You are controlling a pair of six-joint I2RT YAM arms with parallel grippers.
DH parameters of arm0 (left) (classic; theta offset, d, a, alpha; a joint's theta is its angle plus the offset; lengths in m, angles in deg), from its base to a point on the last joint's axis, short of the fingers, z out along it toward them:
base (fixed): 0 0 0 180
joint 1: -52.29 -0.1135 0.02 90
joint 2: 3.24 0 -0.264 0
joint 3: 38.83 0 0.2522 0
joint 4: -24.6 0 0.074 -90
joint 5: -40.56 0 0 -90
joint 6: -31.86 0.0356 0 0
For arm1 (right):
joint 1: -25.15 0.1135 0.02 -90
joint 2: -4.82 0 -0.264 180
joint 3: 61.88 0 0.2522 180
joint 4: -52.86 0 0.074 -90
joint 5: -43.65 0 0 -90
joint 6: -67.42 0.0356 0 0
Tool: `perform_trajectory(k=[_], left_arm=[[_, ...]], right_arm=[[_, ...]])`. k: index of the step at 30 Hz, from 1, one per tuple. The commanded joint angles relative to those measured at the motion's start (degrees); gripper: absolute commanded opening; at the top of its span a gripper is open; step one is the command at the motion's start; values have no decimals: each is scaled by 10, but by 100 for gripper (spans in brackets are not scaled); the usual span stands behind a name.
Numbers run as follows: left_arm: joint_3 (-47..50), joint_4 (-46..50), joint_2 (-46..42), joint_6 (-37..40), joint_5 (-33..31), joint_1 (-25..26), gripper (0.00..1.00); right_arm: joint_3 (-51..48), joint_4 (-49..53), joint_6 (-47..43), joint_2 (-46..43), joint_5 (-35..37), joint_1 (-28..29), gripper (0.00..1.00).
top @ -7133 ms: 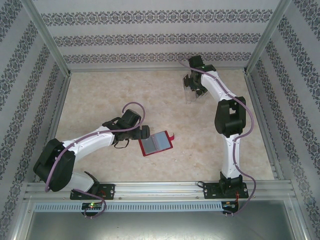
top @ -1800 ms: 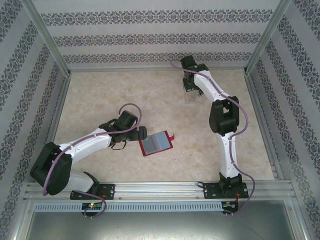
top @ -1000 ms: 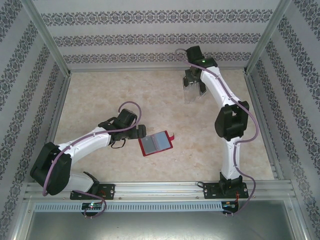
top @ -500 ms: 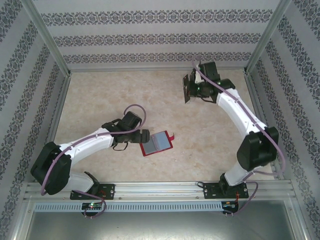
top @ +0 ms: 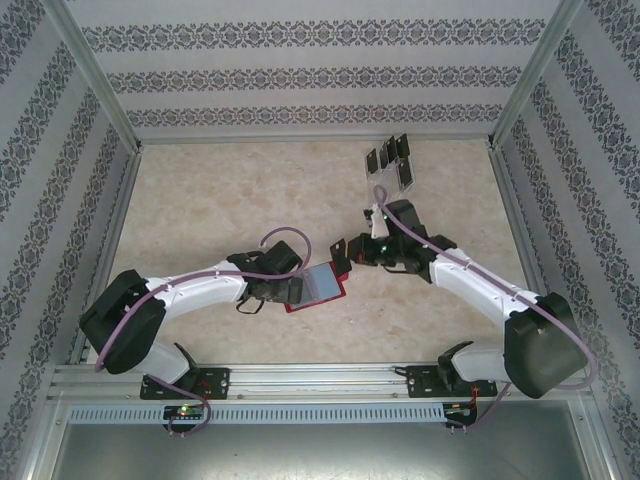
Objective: Put the credit cards into the card holder
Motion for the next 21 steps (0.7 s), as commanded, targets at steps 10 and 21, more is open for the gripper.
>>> perform_trajectory(k=[10, 21], left_arm=[[34, 28, 29, -2, -57, 6, 100], [34, 28, 29, 66, -66, -51, 100]], right_arm=[[-111, -222, 92, 13, 7, 48, 0], [-132, -322, 125, 66, 42, 87, 0]])
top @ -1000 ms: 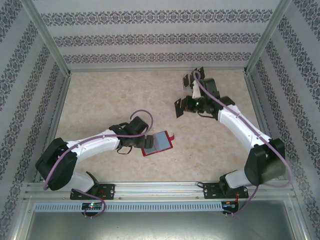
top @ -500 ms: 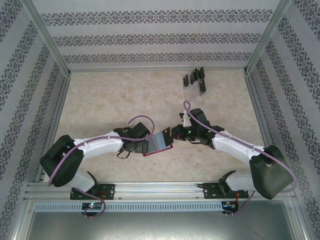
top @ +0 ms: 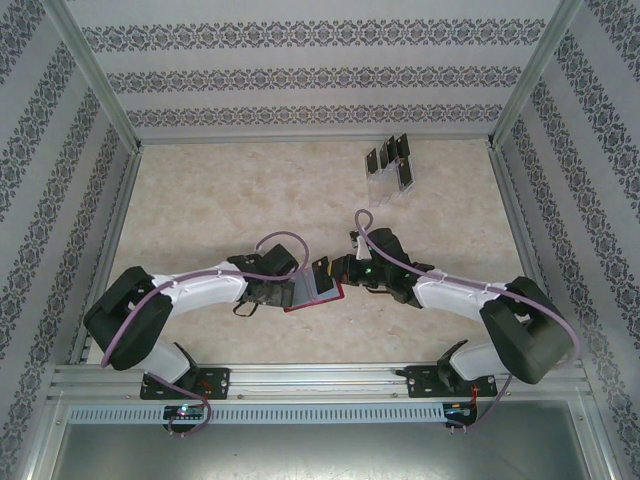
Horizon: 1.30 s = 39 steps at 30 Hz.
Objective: Put the credit cards into the card holder
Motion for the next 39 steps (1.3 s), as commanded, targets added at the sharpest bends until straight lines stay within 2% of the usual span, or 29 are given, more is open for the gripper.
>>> perform_trajectory(k=[1, 7, 17, 29, 39], left_arm=[[10, 29, 10, 46, -39, -35, 100], [-5, 46, -17, 70, -30, -56, 100], [1, 39, -84, 33, 18, -55, 100], [-18, -10, -25, 26, 36, -52, 100], [10, 9, -24, 15, 19, -52, 100]], right_arm=[[-7, -61, 15, 19, 18, 10, 0], [-5, -92, 19, 45, 18, 17, 0], [3, -115, 34, 72, 17, 31, 0], [7, -160, 50, 113, 7, 34, 0], [12, -189, 61, 137, -4, 35, 0]])
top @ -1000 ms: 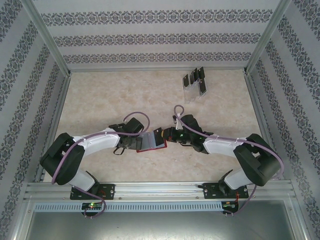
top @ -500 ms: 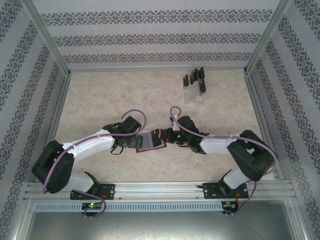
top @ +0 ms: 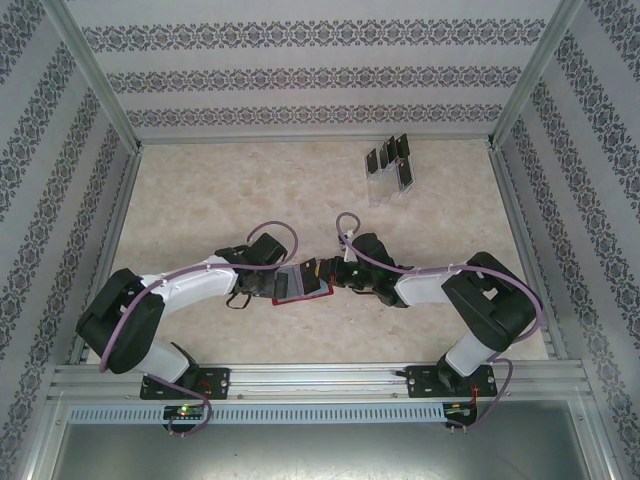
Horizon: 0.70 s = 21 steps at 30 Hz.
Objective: Put the credit cards into the card holder
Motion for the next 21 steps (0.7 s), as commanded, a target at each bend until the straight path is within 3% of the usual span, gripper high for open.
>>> perform_trajectory(k=[1, 21], left_arm=[[16, 9, -5, -13, -13, -1, 100], [25, 16, -5, -15, -17, -1, 100]], right_arm=[[11, -37, 8, 14, -11, 6, 0], [18, -78, 20, 50, -24, 10, 0]])
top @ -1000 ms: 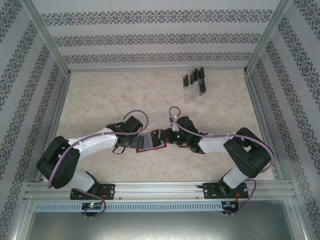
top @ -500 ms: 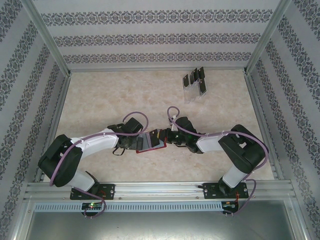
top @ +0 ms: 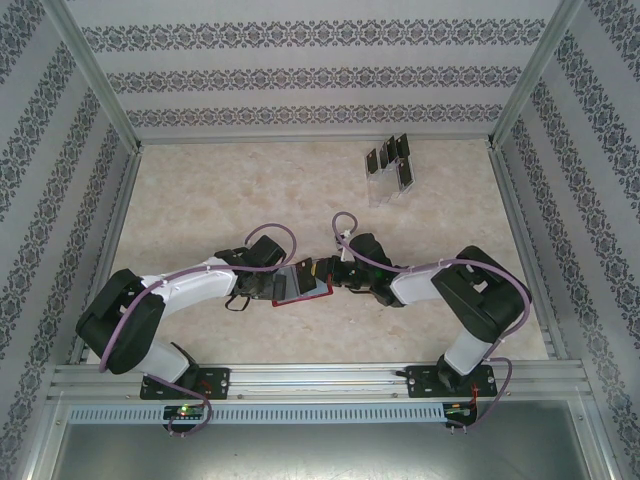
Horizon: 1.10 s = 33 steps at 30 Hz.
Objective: Put the credit cards into the card holder
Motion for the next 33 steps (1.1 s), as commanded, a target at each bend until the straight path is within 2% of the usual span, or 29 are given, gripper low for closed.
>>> perform_trajectory(k=[1, 33], left_arm=[[15, 15, -3, -6, -17, -1, 100], [14, 28, -13, -6, -26, -1, 100]], right_arm=[[13, -30, 6, 13, -10, 8, 0], [22, -53, 26, 52, -39, 13, 0]])
